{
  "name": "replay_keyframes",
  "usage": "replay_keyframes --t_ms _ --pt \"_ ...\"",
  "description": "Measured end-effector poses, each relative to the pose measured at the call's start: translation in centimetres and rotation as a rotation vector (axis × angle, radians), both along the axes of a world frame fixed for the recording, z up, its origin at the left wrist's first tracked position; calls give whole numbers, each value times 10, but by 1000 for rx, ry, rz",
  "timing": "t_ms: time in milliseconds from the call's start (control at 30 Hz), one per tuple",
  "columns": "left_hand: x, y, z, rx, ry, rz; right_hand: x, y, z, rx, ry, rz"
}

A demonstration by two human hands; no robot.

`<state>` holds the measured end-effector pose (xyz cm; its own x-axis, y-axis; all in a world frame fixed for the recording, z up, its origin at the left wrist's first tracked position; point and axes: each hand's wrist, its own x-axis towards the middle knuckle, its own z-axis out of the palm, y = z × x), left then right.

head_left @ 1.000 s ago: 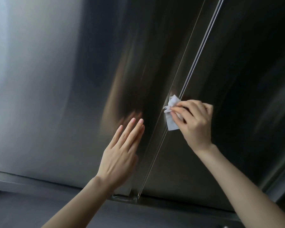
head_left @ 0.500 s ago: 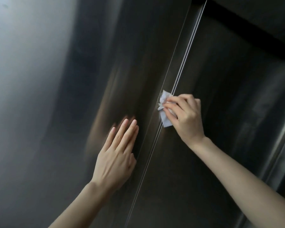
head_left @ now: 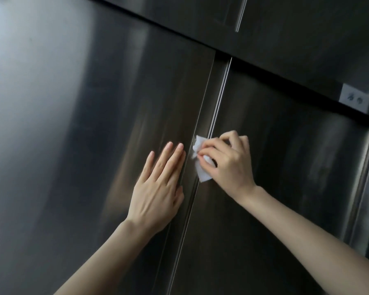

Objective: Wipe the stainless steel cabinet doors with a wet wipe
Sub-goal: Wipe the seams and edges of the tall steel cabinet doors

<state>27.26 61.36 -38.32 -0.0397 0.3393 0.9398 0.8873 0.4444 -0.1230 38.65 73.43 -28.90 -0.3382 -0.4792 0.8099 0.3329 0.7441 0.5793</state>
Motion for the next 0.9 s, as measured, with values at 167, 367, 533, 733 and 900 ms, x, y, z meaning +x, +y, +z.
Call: replay_keyframes --t_ms 167,367,533,733,900 --pt "-9 12 8 26 78 9 -2 1 37 -62 34 3" --pt "-23 22 5 45 129 26 -9 -4 113 -55 244 -33" --pt "-26 24 4 54 146 18 -9 0 105 -23 223 -3" --pt "-27 25 3 95 145 -12 -11 -9 146 -88 265 -69" --pt "-28 25 3 78 131 -27 -19 -7 153 -95 296 -105"
